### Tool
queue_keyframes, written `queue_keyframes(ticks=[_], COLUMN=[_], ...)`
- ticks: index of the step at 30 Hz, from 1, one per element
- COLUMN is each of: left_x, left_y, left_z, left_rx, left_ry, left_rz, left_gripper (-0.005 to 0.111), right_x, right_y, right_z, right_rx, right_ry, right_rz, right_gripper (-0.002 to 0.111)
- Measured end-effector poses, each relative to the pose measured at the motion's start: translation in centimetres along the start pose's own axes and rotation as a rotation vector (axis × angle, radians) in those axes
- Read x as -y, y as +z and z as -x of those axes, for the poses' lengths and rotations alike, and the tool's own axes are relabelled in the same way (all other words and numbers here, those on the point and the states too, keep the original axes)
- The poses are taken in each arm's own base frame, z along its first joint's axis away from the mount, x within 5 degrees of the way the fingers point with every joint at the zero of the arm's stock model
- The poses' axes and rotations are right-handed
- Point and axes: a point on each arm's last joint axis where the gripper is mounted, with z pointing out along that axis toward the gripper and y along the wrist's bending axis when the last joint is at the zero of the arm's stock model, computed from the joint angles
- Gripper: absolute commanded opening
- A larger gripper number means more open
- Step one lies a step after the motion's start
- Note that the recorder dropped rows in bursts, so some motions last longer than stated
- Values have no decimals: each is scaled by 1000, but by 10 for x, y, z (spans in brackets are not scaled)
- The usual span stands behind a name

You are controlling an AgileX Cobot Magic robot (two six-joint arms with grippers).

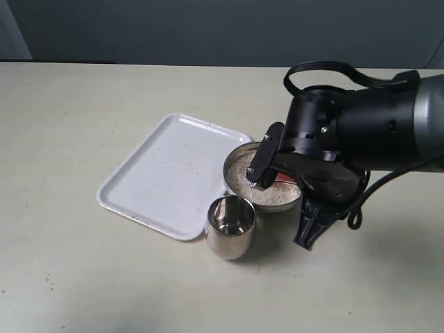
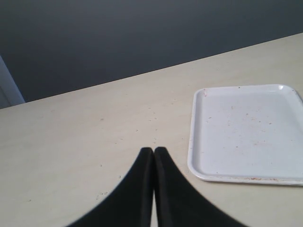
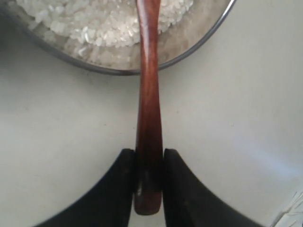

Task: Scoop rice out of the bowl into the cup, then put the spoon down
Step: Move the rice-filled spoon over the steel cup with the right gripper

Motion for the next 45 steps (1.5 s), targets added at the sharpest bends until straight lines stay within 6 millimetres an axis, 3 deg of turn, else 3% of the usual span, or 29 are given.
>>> queue_keyframes(ticks=[21,31,45], left_x=[0,0,0], left_y=[0,0,0], left_z=[0,0,0], left_rx=[0,0,0], left_ry=[0,0,0], left_rz=[0,0,0], left_gripper=[1,1,1], right_x=[5,-30,-50], right_y=[-40,-62,-74], right_z=[-23,-22,-29], right_rx=[73,103,70], right_ry=[161,30,-16], right_rz=[127,113,120], right_gripper=[-1,-1,-1])
